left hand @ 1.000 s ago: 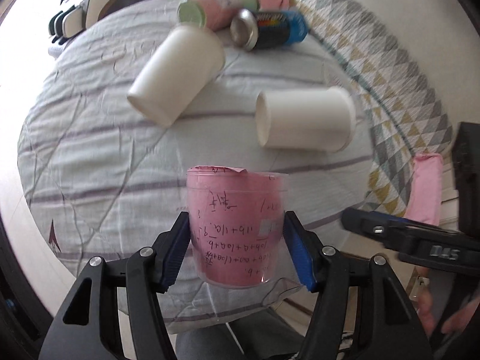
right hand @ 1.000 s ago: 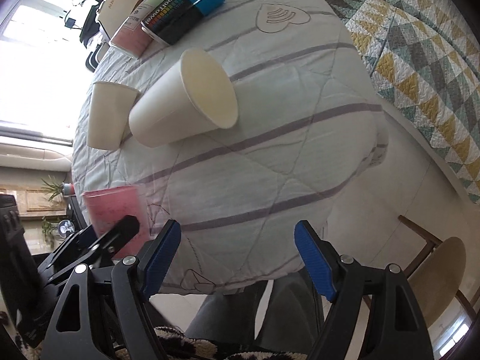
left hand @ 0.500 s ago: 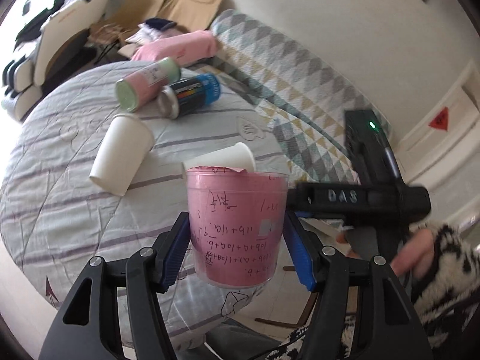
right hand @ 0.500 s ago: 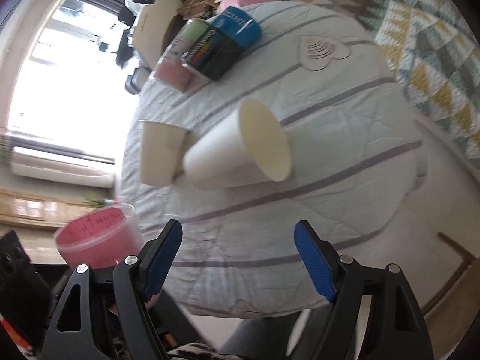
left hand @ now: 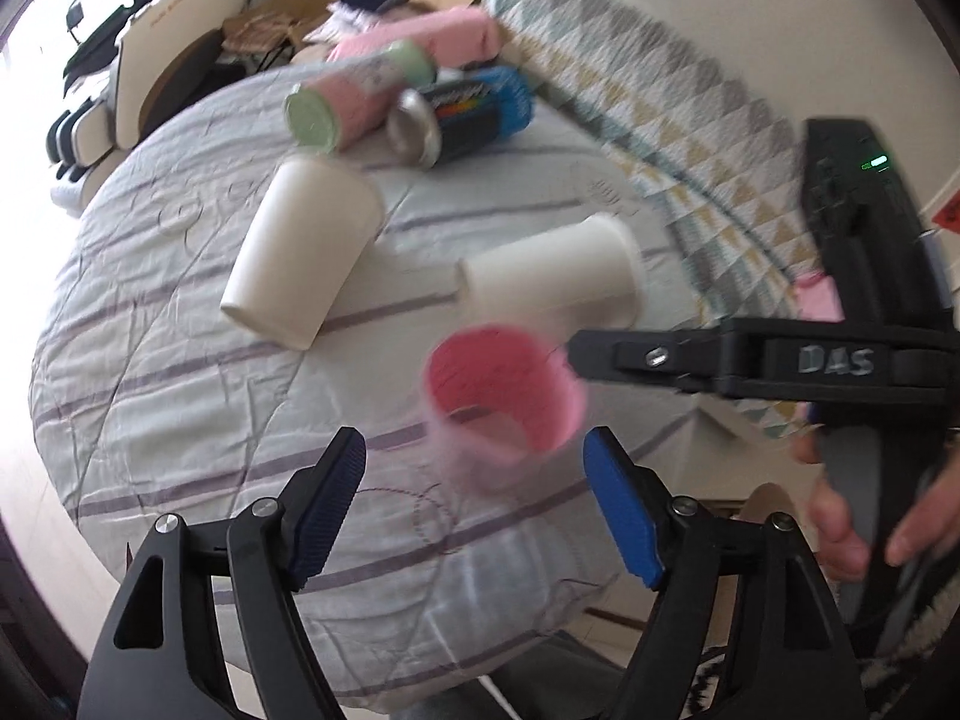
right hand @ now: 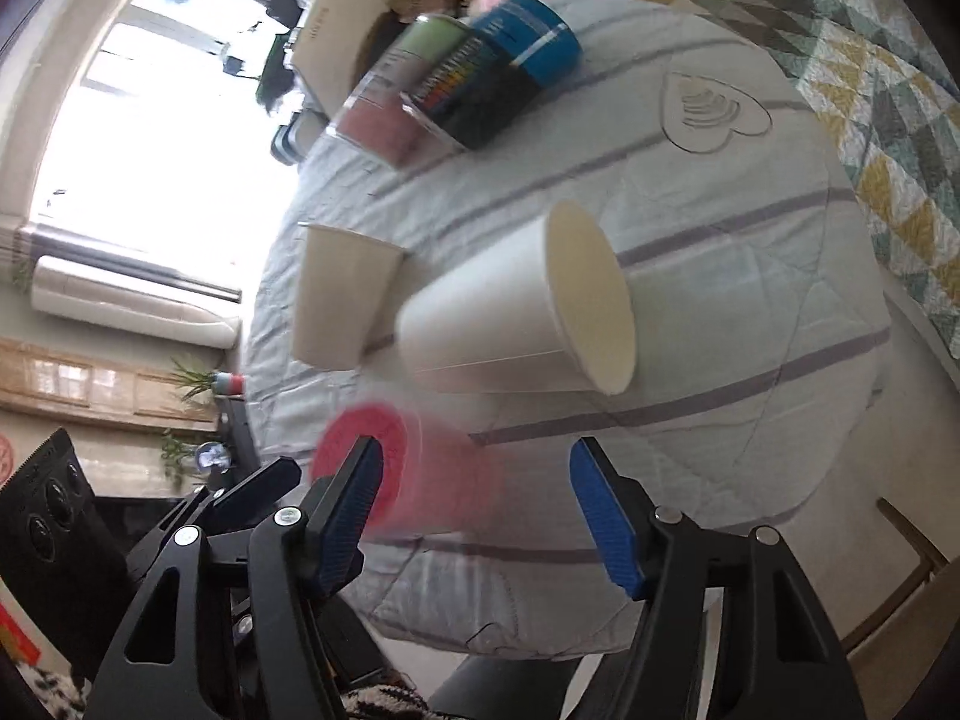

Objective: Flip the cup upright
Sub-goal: 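Turn the pink cup rim-up and lower it onto the table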

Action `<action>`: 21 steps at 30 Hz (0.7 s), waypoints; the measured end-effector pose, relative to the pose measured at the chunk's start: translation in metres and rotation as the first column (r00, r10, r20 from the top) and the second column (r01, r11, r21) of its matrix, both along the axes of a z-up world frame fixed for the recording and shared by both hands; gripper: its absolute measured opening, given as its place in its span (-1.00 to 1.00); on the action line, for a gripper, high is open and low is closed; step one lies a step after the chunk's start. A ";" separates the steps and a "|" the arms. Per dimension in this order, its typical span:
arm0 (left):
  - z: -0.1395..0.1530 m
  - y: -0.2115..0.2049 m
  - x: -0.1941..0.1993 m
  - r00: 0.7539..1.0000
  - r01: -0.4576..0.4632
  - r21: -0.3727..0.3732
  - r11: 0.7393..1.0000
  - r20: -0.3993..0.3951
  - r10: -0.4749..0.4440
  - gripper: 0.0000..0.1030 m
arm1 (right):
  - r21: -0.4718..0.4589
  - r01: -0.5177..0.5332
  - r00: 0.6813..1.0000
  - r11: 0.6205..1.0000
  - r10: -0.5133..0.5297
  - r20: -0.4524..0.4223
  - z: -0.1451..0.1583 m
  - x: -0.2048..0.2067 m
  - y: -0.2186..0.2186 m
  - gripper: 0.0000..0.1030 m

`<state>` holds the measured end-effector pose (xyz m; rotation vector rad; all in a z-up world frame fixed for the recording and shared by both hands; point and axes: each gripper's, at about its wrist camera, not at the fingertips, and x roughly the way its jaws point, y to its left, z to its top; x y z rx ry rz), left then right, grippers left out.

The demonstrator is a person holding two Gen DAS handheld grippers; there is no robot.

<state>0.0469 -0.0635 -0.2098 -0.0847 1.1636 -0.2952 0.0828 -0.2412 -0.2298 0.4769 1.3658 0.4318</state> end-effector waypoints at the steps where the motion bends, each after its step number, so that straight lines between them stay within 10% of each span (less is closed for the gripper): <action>1: -0.005 0.001 0.001 1.000 -0.004 0.013 1.000 -0.014 0.004 0.50 | -0.008 0.005 1.000 1.000 -0.005 -0.001 -0.002 0.000 0.000 0.31; 21: 0.018 -0.006 -0.012 1.000 0.023 -0.029 0.999 0.002 -0.023 0.66 | -0.013 0.120 0.993 0.993 -0.120 0.009 0.018 -0.017 -0.032 0.31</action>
